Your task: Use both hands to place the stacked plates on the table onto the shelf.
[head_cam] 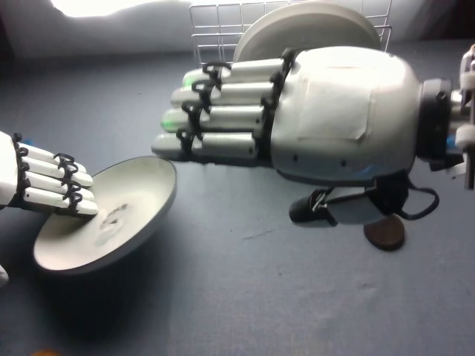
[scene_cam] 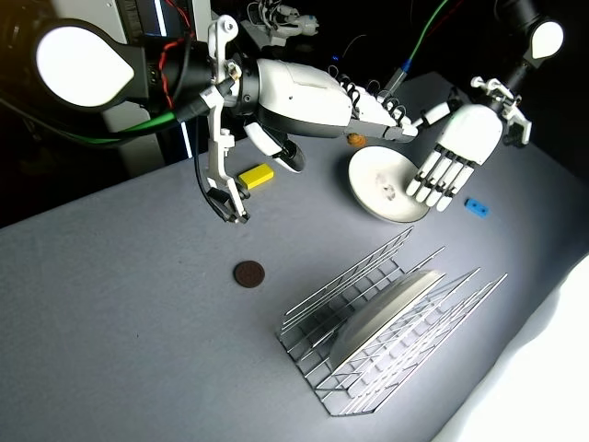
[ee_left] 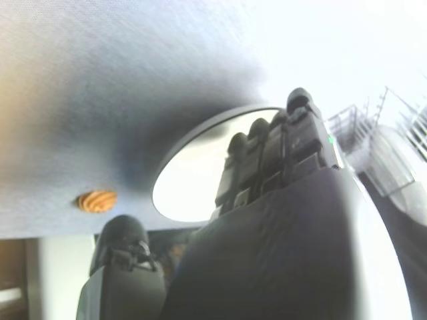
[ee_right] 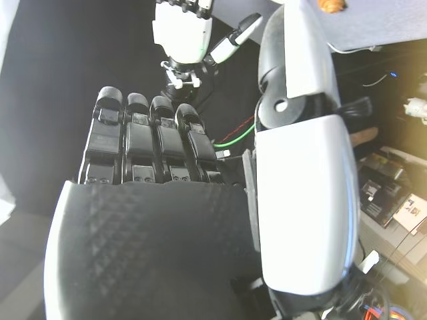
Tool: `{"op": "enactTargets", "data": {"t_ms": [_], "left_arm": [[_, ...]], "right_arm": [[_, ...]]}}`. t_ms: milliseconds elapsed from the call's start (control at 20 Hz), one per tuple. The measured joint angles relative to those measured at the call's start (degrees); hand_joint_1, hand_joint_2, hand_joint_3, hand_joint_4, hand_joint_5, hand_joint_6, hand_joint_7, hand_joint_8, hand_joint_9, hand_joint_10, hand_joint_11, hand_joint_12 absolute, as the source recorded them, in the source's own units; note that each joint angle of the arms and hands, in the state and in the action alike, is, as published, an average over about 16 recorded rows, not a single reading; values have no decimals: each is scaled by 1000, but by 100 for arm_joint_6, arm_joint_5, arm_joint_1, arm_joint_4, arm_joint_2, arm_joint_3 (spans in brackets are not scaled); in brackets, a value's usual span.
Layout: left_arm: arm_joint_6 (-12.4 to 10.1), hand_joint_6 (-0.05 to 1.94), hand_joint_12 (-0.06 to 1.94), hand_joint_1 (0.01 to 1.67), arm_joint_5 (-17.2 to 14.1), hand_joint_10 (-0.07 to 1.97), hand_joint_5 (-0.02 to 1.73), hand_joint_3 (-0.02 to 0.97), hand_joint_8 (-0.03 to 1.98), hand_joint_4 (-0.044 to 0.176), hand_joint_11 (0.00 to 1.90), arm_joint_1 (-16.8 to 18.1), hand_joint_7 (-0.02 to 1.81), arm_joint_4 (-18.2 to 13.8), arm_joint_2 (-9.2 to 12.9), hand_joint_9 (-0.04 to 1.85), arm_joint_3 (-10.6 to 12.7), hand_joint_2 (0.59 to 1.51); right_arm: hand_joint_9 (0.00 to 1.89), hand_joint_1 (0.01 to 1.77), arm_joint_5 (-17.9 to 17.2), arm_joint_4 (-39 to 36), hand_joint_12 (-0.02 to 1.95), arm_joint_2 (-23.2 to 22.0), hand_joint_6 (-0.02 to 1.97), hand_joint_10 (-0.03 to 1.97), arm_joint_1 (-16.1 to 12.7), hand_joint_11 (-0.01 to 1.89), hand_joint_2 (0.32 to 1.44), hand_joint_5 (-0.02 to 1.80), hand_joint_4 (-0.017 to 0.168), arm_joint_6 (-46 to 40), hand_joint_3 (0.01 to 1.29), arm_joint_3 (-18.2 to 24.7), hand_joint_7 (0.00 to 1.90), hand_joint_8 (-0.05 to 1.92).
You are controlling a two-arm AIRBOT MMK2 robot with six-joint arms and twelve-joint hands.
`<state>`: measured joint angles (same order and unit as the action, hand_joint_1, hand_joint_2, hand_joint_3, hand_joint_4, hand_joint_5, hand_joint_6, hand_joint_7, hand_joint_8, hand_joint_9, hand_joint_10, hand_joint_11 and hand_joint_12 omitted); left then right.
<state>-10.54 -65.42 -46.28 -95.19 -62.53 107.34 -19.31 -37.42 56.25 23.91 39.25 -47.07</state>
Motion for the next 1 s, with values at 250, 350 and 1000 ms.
{"op": "enactTargets", "data": {"t_ms": [250,350,1000], "left_arm": [[-117,-24,-14,14,50,-34,-1,11,-6,-9,16,-143,17,59,-22,-22,0,1102],[-144,-27,-14,14,57,-34,-4,11,-6,-10,16,-174,18,73,-23,-22,-1,1102],[-178,-29,-13,14,51,-33,-8,11,-6,-11,15,-197,19,81,-23,-22,-2,1102]], "right_arm": [[21,1199,99,302,12,354,23,0,172,25,971,20,4,340,13,-123,13,19],[20,1201,147,432,15,516,23,0,234,25,978,20,3,446,13,-210,13,19],[13,1214,284,1377,156,1875,24,-1,591,20,998,20,2,1009,13,-1164,11,19]]}}
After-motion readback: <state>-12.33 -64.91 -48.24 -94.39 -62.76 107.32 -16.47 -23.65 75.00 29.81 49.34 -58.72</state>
